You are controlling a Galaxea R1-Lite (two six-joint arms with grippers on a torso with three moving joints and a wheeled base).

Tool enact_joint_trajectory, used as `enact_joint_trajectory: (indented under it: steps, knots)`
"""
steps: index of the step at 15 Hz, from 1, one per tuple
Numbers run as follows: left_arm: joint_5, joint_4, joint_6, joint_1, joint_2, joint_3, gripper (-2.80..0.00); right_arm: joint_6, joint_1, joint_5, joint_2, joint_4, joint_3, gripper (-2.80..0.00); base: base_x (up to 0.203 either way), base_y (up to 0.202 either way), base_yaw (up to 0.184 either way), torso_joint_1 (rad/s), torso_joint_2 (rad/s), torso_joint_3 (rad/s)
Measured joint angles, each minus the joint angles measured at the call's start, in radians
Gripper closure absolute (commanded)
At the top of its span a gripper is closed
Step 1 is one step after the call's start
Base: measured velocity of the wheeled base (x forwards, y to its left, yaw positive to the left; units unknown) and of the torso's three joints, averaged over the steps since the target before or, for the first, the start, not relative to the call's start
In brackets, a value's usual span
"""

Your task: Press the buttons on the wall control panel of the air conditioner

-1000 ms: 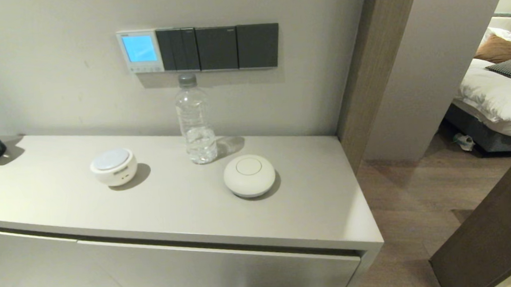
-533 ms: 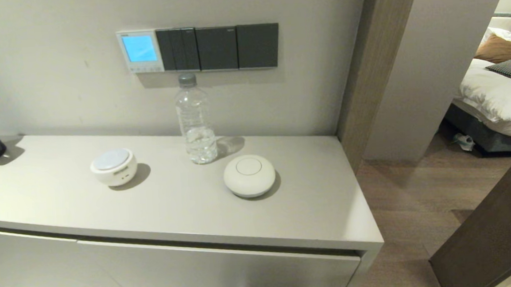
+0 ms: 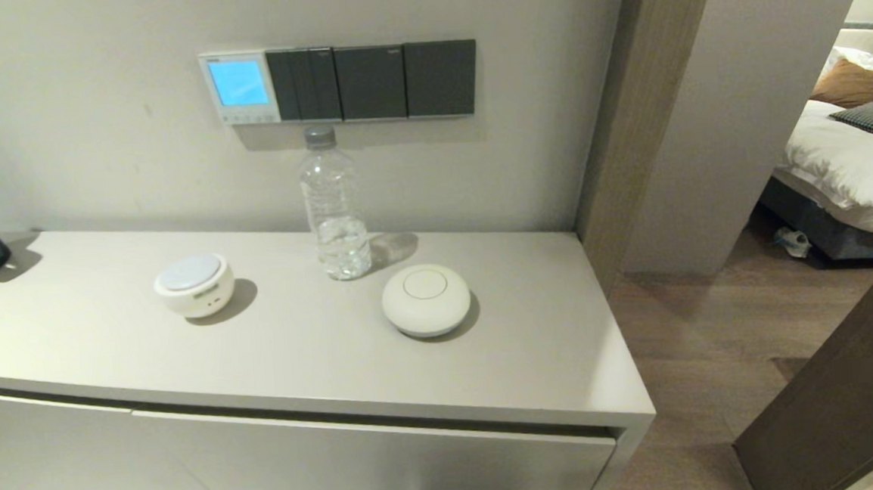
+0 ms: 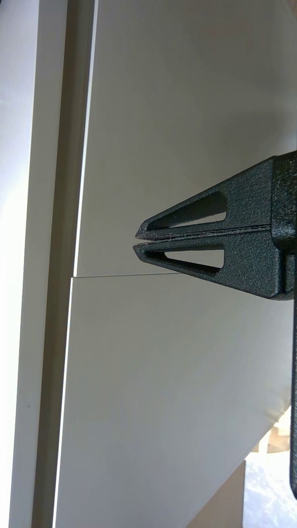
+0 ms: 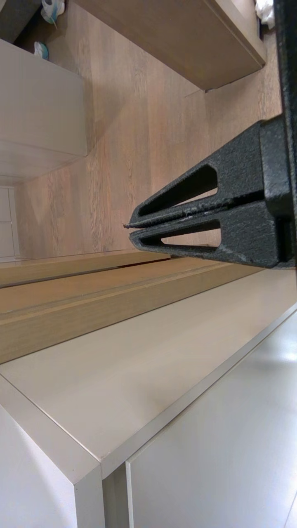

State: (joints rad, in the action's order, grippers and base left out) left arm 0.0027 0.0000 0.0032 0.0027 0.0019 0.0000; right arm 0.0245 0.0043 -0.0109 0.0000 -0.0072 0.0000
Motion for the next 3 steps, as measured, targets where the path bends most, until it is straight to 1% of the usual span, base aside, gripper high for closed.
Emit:
enact_joint_trajectory:
  steps: [3]
  knots:
    - [0.0,0.0,0.0,0.0,0.0,0.0,0.0,0.0,0.0,0.0,0.0,0.0,0.0,0.0,0.0,0.0,0.0,0.0,0.0,0.0]
